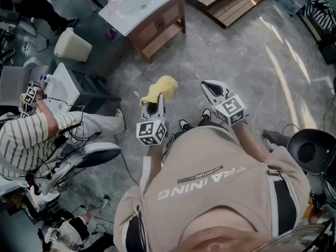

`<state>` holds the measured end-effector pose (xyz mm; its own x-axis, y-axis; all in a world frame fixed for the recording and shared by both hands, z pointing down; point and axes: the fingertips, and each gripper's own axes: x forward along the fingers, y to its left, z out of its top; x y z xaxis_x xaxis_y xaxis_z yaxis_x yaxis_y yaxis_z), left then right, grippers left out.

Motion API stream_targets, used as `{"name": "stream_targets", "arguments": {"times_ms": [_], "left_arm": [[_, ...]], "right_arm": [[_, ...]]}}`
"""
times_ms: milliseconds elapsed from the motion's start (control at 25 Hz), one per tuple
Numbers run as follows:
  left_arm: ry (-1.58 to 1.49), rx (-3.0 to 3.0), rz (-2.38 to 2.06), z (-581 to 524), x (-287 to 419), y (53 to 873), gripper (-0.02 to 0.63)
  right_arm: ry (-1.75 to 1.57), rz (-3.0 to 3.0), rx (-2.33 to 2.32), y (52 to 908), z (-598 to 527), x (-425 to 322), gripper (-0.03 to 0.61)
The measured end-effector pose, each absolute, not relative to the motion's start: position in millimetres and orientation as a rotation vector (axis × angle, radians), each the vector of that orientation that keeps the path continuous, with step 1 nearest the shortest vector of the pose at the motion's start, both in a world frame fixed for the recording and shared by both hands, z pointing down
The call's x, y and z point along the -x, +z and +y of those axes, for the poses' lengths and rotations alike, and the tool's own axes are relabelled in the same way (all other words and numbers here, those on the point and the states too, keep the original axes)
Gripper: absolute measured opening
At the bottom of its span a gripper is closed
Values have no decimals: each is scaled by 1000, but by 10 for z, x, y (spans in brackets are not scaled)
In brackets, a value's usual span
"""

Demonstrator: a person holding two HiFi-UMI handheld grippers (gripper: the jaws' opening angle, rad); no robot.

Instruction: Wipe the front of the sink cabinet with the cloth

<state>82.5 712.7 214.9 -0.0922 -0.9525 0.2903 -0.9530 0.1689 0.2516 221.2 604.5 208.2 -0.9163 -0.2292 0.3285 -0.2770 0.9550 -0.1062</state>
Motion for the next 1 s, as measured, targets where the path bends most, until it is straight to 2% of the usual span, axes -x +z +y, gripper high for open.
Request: {"name": "stream_targets", "arguments": {"times_ms": [720, 1000], "left_arm": [[-27, -1770, -2041, 7192, -709, 2355, 40], [0, -1711, -2119, 6931, -570, 2283, 40]], "right_arm": [[237, -2753, -439, 2187, 6039, -2192, 12], [246, -2800, -363, 2222, 5632, -2003, 12]]}}
